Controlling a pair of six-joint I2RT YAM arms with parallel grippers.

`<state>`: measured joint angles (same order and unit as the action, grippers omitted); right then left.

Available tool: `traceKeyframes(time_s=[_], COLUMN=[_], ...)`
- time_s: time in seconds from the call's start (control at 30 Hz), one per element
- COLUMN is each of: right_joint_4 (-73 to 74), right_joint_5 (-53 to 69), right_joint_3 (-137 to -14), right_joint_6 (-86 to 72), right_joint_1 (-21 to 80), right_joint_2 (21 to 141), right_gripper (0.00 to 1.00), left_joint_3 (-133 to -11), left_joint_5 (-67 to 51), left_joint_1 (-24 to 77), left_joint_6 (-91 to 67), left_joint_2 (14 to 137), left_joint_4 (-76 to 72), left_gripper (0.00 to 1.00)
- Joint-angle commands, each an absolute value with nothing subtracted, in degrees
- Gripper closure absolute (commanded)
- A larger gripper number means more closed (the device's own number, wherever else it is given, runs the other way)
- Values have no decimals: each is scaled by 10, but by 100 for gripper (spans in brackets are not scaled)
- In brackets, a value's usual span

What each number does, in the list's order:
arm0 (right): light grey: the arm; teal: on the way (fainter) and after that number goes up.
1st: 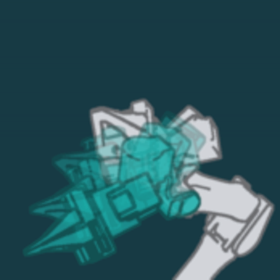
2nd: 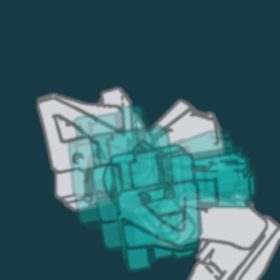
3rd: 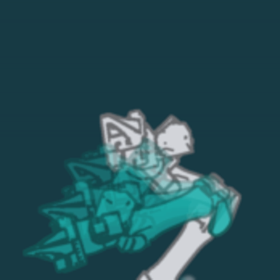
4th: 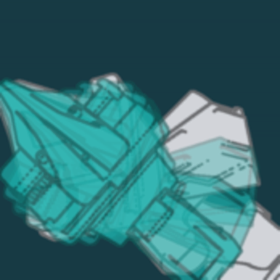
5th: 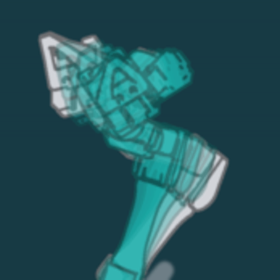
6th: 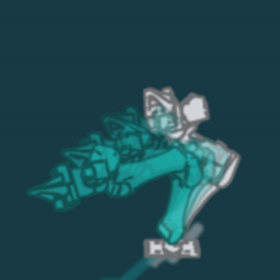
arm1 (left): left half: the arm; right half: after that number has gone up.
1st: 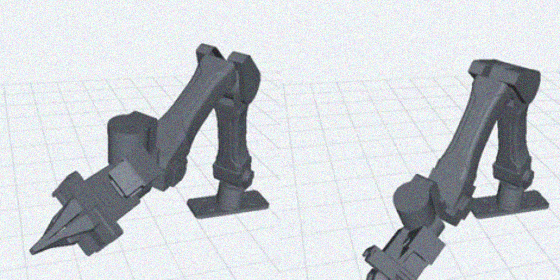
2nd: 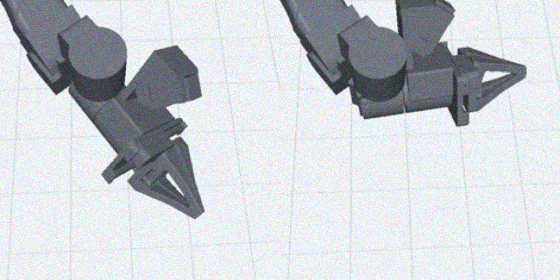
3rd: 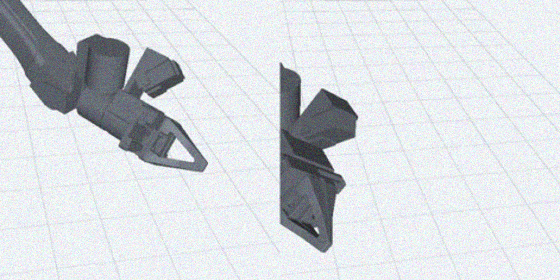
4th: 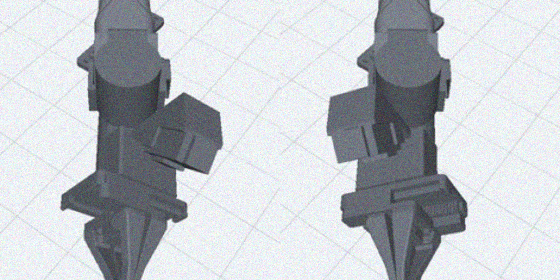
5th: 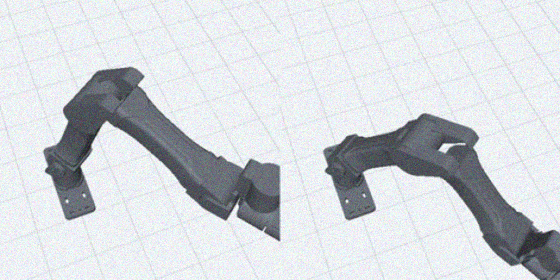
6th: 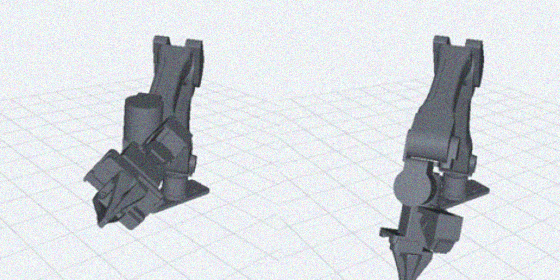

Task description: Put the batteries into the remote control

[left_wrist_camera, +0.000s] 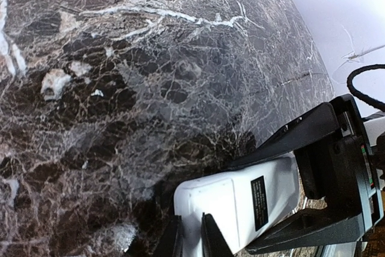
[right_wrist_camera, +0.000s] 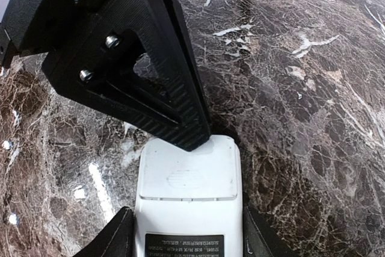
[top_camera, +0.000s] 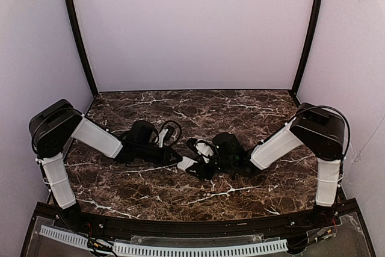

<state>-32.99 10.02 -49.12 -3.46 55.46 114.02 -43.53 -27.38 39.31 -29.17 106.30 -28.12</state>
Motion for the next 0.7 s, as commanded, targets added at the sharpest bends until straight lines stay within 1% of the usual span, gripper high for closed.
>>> traceKeyframes(time_s=[0.0, 0.1, 0.27, 0.5, 0.67], right_joint_4=[-259, -259, -258, -258, -257], right_joint_5=[55, 55, 54, 52, 52], right_joint_3=[-491, -491, -493, -494, -496], right_joint_6=[-21, -21, -22, -23, -23], right_joint_1=[555, 555, 555, 555, 555], right_joint_2=[1188, 1189, 1190, 1191, 1194], right_gripper=[85, 86, 87, 88, 88], left_joint_3=[-440, -439, -437, -430, -429], left_joint_5=[-259, -259, -260, -274, -299], left_joint_1=[404, 407, 416, 425, 430], left_joint_6=[-266, -264, -258, -248, -248], left_joint_2=[1071, 1071, 1071, 1078, 1084], left_joint_4=[-223, -216, -189, -141, -134], left_gripper=[90, 94, 98, 99, 97])
